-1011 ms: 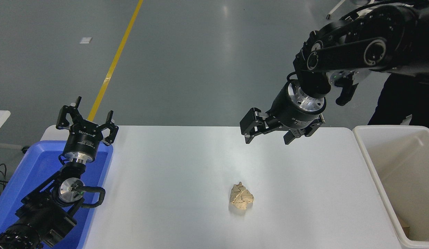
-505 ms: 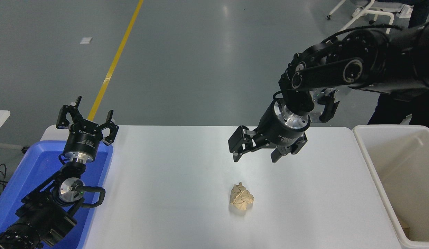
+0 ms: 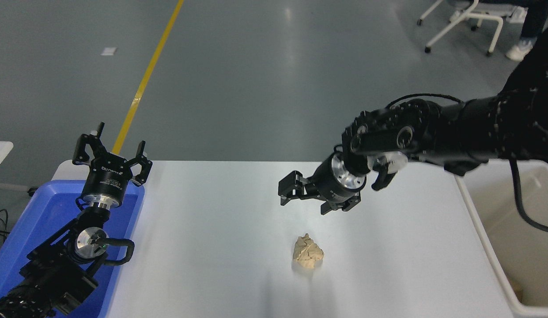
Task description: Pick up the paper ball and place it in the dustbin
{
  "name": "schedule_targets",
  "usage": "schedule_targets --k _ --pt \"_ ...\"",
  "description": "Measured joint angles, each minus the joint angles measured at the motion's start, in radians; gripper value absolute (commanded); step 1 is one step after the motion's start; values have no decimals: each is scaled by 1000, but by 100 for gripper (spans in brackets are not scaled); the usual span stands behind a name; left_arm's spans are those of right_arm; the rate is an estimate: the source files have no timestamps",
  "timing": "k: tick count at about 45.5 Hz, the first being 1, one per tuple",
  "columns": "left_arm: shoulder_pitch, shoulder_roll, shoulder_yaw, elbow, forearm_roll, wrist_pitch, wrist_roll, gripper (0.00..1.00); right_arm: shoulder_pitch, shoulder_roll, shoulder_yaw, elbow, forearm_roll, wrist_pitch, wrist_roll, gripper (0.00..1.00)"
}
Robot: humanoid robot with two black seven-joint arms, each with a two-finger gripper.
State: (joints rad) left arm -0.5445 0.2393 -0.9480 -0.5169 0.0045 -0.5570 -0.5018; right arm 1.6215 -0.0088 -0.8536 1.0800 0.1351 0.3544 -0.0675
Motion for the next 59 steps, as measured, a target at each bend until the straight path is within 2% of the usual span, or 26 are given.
schedule_targets --k 16,53,59 --pt "0 0 0 0 0 0 0 98 -172 7 50 -71 0 -119 0 100" --pt "0 0 0 0 0 0 0 98 -342 9 90 -125 0 -190 0 100" --pt "0 0 0 0 0 0 0 98 -363 9 113 -127 0 -192 0 96"
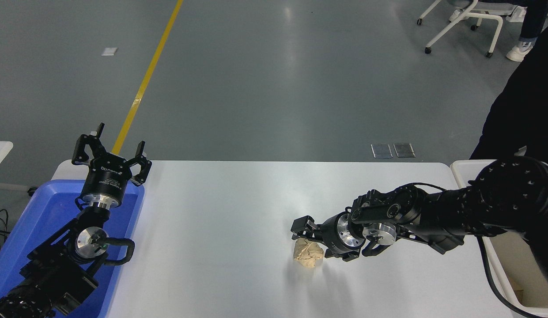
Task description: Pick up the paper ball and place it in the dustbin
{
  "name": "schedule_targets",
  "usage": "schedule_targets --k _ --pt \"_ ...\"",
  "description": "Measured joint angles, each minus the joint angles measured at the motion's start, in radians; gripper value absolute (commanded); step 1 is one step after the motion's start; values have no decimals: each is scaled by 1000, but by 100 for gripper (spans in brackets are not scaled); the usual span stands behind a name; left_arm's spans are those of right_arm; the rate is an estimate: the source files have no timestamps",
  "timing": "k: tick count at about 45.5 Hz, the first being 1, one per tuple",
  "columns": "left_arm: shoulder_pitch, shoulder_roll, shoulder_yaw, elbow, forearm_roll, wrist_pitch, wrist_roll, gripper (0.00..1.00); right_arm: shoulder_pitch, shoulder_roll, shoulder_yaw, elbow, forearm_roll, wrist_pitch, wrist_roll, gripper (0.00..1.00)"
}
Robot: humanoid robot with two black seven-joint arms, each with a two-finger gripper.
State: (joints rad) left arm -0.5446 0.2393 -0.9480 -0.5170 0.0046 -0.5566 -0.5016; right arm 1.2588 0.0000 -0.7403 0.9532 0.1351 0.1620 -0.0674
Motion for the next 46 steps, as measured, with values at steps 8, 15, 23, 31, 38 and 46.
schedule_targets --k 8,15,23,31,38,46 --pt "0 0 0 0 0 0 0 98 -28 0 13 0 -9 -46 0 78" --pt "0 0 0 0 0 0 0 98 -50 0 15 2 -81 -108 1 35" --pt "0 0 0 0 0 0 0 98 -64 0 14 8 -170 -144 0 0" --pt "0 0 0 0 0 0 0 98 -60 0 -6 15 -213 -156 -1 0" --pt "0 0 0 0 0 0 0 98 -6 -2 -41 50 -229 -152 -1 0" --pt "0 0 0 -1 0 0 0 98 140 -71 -69 142 -237 -107 0 0"
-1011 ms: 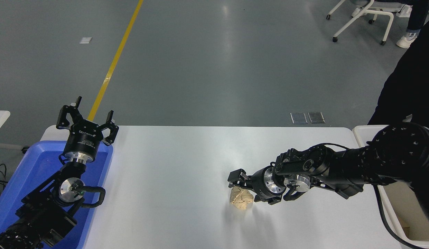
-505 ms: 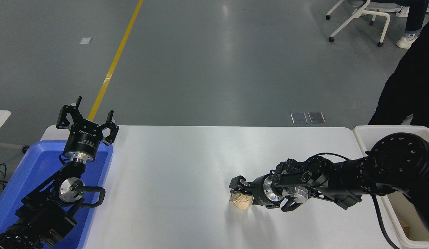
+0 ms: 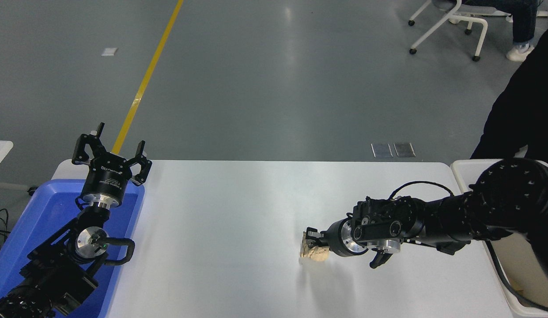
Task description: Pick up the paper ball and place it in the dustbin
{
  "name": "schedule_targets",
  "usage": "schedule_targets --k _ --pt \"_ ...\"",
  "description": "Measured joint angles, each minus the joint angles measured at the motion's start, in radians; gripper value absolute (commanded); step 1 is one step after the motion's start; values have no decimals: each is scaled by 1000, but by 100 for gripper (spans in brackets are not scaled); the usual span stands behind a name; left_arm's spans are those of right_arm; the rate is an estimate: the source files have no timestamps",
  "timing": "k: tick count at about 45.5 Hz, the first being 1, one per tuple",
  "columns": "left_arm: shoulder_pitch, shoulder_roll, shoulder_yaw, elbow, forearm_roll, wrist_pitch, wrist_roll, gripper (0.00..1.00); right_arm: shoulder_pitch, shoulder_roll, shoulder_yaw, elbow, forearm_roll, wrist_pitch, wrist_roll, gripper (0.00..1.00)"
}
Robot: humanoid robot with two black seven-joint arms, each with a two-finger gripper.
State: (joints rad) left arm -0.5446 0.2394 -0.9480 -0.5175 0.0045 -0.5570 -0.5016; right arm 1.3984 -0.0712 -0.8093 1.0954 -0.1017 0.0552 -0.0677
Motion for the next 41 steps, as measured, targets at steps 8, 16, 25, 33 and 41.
schedule_targets --k 8,16,25,33,41 --pt "0 0 0 0 0 0 0 98 172 -111 -10 81 -2 112 0 0" --pt "0 0 0 1 0 0 0 98 351 -220 -13 121 0 262 1 0" --pt "0 0 0 1 0 0 0 98 498 -310 -14 138 2 356 1 0" --pt "0 0 0 1 0 0 0 98 585 -356 -19 144 2 411 1 0" --pt "0 0 0 1 0 0 0 98 622 -382 -23 143 -2 432 1 0"
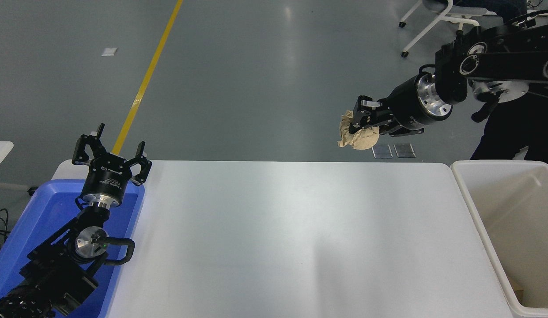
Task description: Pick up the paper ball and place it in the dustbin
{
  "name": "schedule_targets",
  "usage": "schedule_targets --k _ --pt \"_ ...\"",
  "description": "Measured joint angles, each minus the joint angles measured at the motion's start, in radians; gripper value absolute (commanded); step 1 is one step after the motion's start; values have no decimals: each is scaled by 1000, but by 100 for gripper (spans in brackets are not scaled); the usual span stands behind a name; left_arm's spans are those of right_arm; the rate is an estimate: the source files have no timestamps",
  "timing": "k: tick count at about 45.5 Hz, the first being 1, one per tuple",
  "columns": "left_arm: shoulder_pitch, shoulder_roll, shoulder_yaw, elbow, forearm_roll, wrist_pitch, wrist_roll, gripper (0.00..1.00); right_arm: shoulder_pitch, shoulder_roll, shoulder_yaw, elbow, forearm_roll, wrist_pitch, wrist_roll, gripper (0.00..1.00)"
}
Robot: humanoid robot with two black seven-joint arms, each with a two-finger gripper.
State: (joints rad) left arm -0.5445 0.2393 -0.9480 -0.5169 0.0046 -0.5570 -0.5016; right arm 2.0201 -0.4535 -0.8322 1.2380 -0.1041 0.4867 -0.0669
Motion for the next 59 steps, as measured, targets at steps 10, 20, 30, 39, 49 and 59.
schedule_targets --k 10,20,30,39,49,59 --pt "0 0 0 0 0 0 0 98 -21 -19 -41 -72 -4 -1 -1 0" --pt "1 0 0 0 0 0 0 98 -170 -67 -62 -286 -6 -5 -2 0" --pt "0 0 0 0 0 0 0 98 -387 -111 -56 -539 4 -39 -2 0" --pt "0 0 0 0 0 0 0 98 -579 -140 -28 -697 26 -134 -2 0" --pt "0 0 0 0 0 0 0 98 -783 -152 -6 -811 89 -266 -2 0" --pt "0 0 0 0 0 0 0 98 -981 -139 15 -923 167 -370 -2 0"
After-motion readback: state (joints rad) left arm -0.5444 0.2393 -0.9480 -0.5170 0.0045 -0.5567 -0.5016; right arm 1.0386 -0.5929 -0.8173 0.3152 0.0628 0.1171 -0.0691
